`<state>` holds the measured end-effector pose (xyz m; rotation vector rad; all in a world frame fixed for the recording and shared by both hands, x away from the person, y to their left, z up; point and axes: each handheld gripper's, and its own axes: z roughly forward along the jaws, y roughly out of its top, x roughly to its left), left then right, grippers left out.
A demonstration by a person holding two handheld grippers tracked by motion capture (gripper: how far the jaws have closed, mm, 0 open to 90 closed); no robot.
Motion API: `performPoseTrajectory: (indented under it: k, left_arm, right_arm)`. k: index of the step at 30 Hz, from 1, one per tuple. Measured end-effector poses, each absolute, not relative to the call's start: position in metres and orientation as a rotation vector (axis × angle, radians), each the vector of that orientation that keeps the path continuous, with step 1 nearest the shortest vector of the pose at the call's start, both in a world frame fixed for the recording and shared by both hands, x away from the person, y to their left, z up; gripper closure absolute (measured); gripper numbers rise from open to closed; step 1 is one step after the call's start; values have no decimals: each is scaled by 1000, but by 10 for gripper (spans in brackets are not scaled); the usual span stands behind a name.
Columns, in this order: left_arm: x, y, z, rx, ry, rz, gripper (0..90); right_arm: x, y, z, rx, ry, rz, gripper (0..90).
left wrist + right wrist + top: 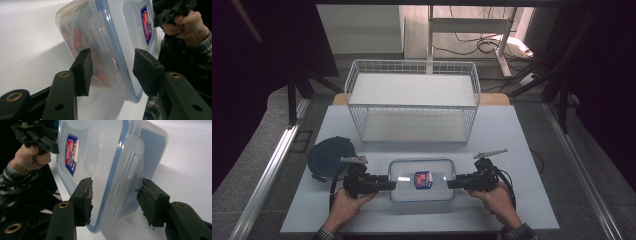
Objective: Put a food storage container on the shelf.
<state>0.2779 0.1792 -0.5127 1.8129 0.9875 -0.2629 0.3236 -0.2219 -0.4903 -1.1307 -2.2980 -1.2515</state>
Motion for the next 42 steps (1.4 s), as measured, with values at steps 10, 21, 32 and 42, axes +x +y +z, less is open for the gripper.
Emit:
performPoseTrajectory:
  k: [10, 21, 32, 42]
  left_arm:
    - [284, 170, -510, 1786, 990, -163, 547]
    - [292, 169, -494, 1782, 996, -113, 534]
    - [308, 176, -463, 1767, 970, -87, 533]
    - [327, 189, -418, 1724, 955, -45, 535]
  right_arm:
    - [317, -223, -482, -1242, -2355, -1363, 490]
    - [318, -221, -469, -1220, -2398, -1431, 493]
    - [331, -216, -440, -1190, -2408, -1522, 496]
    - [349, -207, -400, -1154, -2408, -1604, 502]
